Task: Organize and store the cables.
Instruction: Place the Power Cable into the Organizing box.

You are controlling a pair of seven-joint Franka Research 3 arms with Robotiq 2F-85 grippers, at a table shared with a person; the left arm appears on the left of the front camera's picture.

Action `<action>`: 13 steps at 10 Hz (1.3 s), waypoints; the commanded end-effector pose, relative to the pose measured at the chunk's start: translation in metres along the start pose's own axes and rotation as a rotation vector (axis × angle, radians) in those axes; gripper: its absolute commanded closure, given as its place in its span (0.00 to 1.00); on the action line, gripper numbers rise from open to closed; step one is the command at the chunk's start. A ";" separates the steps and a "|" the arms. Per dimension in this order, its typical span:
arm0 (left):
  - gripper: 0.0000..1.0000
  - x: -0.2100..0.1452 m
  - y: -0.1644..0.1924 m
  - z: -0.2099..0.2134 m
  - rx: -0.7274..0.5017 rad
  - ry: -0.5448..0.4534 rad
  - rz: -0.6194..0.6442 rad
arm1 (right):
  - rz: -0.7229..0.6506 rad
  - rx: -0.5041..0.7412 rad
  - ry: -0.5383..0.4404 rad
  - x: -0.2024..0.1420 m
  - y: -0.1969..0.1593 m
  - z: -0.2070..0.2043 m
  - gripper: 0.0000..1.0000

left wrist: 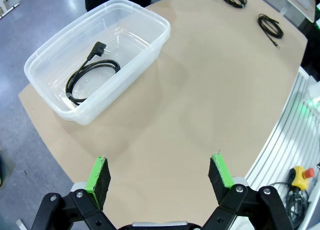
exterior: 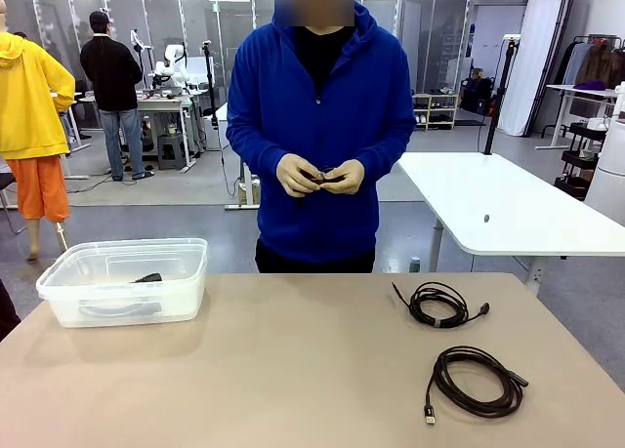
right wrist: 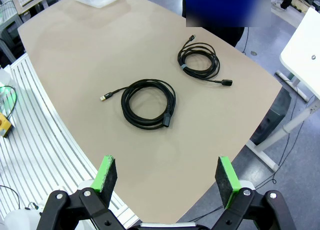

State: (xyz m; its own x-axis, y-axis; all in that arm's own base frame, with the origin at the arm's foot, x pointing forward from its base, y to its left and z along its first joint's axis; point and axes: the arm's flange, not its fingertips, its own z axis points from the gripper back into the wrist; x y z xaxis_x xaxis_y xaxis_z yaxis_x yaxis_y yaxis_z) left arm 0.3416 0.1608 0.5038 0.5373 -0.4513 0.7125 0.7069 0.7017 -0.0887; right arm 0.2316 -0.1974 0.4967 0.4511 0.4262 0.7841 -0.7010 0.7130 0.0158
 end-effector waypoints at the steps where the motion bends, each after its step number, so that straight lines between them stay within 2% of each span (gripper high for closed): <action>1: 0.00 -0.002 0.000 -0.002 -0.013 -0.023 -0.014 | 0.015 0.007 -0.008 0.000 0.000 0.002 0.00; 13: 0.00 -0.002 0.000 -0.002 -0.013 -0.023 -0.014 | 0.015 0.007 -0.008 0.000 0.000 0.002 0.00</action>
State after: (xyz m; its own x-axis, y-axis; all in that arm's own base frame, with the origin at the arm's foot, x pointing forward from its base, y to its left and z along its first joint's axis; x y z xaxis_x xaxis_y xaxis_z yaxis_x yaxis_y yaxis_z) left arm 0.3416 0.1608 0.5038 0.5374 -0.4512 0.7125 0.7069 0.7017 -0.0887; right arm 0.2316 -0.1974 0.4968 0.4507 0.4262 0.7844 -0.7012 0.7128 0.0156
